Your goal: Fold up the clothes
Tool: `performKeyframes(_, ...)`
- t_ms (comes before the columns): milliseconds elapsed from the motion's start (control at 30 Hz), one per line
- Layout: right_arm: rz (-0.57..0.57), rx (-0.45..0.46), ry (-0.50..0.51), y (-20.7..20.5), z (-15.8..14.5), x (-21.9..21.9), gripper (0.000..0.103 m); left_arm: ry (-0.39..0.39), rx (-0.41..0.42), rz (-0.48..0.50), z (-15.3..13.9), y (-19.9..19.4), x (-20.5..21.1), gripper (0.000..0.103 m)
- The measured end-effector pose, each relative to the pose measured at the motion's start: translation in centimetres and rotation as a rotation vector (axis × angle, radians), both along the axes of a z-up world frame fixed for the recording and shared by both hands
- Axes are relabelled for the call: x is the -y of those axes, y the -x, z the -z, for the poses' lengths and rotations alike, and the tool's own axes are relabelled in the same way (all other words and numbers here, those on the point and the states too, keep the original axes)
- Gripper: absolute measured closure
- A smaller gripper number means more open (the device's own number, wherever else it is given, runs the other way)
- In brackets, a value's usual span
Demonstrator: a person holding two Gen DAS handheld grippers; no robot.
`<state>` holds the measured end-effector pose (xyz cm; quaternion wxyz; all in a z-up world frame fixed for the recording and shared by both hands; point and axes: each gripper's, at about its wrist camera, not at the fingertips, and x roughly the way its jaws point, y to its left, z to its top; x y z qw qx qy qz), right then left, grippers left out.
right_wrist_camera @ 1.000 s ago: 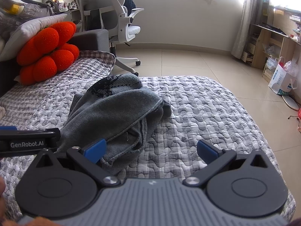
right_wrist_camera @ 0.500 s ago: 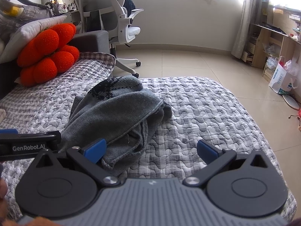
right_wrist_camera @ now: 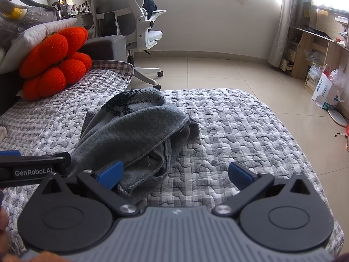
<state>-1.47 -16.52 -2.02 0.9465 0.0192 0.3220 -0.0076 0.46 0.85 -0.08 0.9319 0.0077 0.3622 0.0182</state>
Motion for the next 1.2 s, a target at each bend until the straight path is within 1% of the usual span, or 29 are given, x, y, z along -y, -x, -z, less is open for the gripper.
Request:
performKeyframes(833, 0.005, -0.006, -0.029, -1.5, 0.2, -0.7, 0.000, 0.012, -0.002, -0.011, 0.0, -0.5, -0.9, 0.000)
performKeyframes(1067, 0.016, 0.008, -0.068, -3.5, 1.2, -0.2, 0.000, 0.039, 0.006, -0.010, 0.8, -2.3, -1.9, 0.000)
performKeyframes(1200, -0.003, -0.016, -0.119, -5.2, 2.3, 0.1, 0.000, 0.083, 0.000, -0.007, 2.0, -3.5, -2.4, 0.000)
